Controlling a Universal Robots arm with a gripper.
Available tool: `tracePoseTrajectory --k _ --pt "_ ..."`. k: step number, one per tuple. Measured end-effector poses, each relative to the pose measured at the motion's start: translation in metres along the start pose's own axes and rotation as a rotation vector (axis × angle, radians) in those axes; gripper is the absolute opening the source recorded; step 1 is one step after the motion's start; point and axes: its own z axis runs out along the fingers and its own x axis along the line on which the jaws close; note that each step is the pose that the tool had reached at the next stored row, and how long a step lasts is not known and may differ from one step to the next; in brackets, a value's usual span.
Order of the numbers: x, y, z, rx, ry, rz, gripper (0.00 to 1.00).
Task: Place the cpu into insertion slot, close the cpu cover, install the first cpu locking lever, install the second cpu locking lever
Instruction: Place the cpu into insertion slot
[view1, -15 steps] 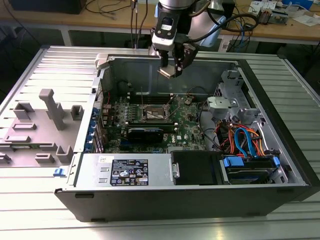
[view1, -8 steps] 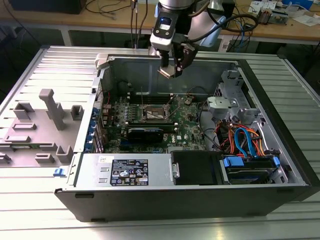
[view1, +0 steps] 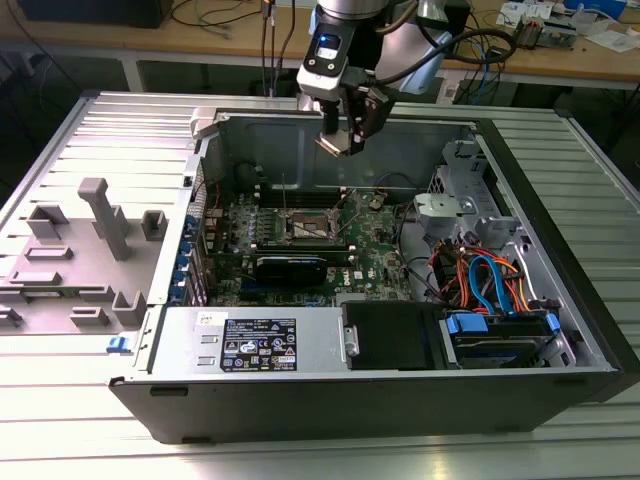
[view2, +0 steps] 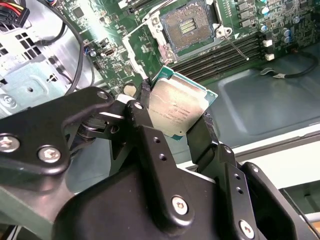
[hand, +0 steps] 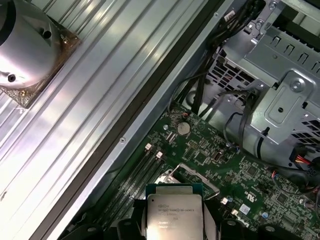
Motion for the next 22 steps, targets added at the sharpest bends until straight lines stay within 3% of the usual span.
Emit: tracePoseTrajectory --k 15,22 --pt "0.0001 -0.0002 0.0004 -0.0019 -0.0084 0.093 0.54" --pt "0.0002 -0.0004 0.0009 -0.0035 -0.0161 0.178 0.54"
